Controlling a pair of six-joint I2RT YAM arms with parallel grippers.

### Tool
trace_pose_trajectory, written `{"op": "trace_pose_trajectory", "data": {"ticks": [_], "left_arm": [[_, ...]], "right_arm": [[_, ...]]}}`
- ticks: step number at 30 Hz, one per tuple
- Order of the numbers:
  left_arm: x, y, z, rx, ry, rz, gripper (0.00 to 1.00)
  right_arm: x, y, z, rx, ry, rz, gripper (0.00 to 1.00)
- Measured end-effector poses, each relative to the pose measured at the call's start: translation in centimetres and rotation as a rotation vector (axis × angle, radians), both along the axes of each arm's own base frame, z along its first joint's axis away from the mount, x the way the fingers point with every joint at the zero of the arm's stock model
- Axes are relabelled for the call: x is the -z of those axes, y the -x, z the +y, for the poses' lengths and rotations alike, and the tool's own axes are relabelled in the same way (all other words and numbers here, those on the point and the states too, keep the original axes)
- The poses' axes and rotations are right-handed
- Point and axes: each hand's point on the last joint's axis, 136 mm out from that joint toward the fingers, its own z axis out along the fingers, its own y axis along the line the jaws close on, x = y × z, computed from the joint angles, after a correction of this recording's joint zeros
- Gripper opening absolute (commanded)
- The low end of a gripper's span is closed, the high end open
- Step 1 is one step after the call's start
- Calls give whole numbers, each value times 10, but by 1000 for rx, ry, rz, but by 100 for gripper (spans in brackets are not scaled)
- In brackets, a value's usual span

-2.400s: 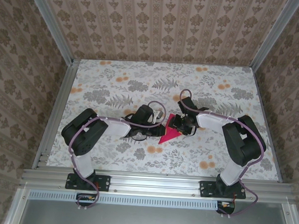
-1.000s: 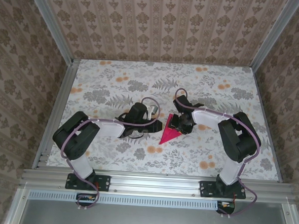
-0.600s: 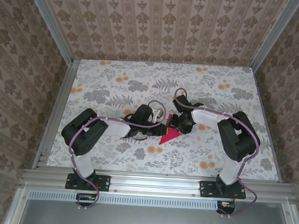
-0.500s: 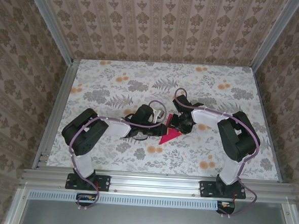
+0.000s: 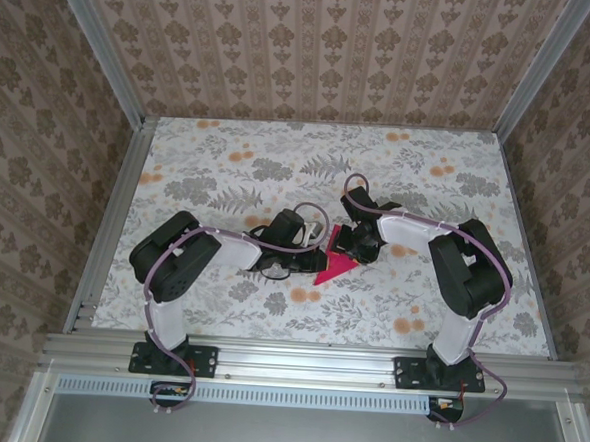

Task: Fold a paper plane with a square sheet of paper (pick it up from the middle)
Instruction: Fourth fold the wing at the center of the table.

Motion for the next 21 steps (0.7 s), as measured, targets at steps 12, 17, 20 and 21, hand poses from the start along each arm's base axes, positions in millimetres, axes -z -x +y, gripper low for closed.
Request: {"op": "trace_pose_trajectory", "data": {"ticks": [12,17,20,21], "left_arm": [[0,0,0,-1,-2,0,11],[-8,-5,4,-21,9,-19,11],[-17,-10,10,-54,22,-43,11],[-20,-13,12,-67,25,-51,11]], "right_arm": [[1,1,-1,0,9,10,48],[2,1,-1,-1,13,16,48],[2,1,-1,-3,14,16,48],[2,1,-1,-3,15,17,48]]}}
